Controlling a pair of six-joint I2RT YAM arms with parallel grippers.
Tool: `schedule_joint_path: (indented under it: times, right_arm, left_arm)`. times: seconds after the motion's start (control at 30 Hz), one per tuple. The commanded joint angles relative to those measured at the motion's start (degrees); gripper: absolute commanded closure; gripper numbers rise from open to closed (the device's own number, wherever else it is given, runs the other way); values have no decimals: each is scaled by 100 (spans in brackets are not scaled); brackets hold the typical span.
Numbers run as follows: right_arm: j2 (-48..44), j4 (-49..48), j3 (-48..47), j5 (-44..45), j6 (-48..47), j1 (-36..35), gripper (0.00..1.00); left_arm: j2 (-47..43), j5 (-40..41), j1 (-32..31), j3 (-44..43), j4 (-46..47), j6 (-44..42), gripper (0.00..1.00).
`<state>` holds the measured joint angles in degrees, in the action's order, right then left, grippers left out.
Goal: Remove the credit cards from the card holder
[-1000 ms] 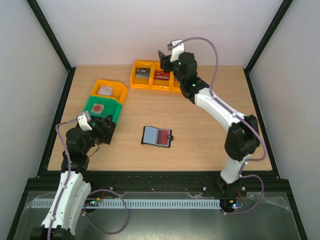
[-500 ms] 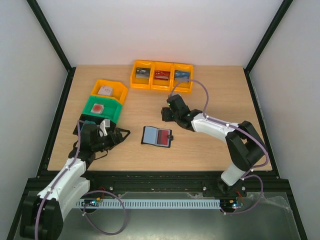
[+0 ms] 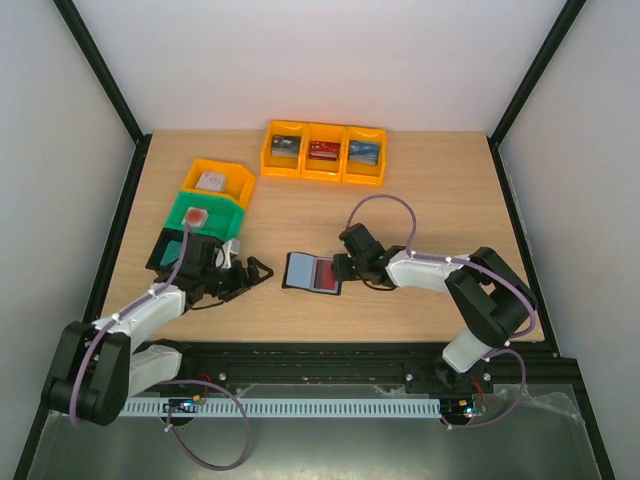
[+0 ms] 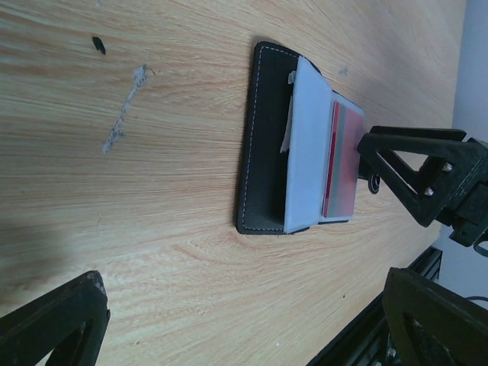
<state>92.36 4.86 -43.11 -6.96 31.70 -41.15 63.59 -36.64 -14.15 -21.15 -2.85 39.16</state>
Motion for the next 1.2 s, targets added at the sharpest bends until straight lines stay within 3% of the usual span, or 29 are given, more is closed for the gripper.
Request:
schedule_joint_path:
  times: [0.0,0.17,0.47,0.63,0.8,1.17]
  right_arm:
    - [121,-118,73,-467,76,-138,44]
    - [88,-478,180,-867,118,-236,45]
    - [217,-114,-168,-1001,-57,-244,45]
    - [385,-268,-241,-605,-81,-245,45]
    - [859,60,-679,-268,-610,-243,45]
    - [1269,-177,-989,-1518,-773,-245,45]
  left_arm:
    - [404,-214,-21,-212,98,-183,1]
    - [671,-292,-97,65,799,-166,1]
    - [1109,-555,-516,612,1988,530,1]
    - [1432,-223,-511,582,2025,505,1]
    - [1598,25,-82,566,1986,432,1]
    - [2298,54,-379,529,2972,709,6]
